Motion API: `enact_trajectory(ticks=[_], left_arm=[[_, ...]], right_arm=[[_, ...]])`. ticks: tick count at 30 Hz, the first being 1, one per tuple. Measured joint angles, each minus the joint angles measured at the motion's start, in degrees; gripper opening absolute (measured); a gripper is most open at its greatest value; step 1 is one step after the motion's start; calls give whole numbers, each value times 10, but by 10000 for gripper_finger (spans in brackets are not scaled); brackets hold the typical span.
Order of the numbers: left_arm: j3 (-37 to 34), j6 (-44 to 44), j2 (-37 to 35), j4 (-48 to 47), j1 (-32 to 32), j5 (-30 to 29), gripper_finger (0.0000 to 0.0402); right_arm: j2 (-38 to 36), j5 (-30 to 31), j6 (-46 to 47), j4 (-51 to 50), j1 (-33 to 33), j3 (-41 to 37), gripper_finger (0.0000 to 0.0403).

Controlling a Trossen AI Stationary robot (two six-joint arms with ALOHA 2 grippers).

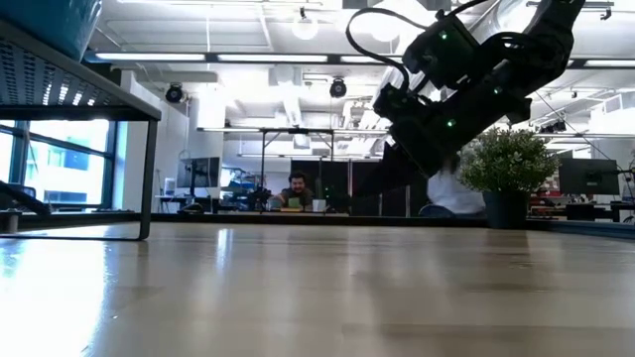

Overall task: Pick & Place Mini bowls
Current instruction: Stack the blue bowl on the other blue bowls on the shelf

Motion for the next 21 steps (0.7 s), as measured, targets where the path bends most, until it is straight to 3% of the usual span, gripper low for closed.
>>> enact_trajectory(ticks=[11,21], left_arm=[[-1,-148,25,-60,-152,23,1],[-81,-198,32,-21,-188,22,1]], right_arm=[[0,0,0,-1,0,0,2],[0,-2,0,-1,0,0,2]])
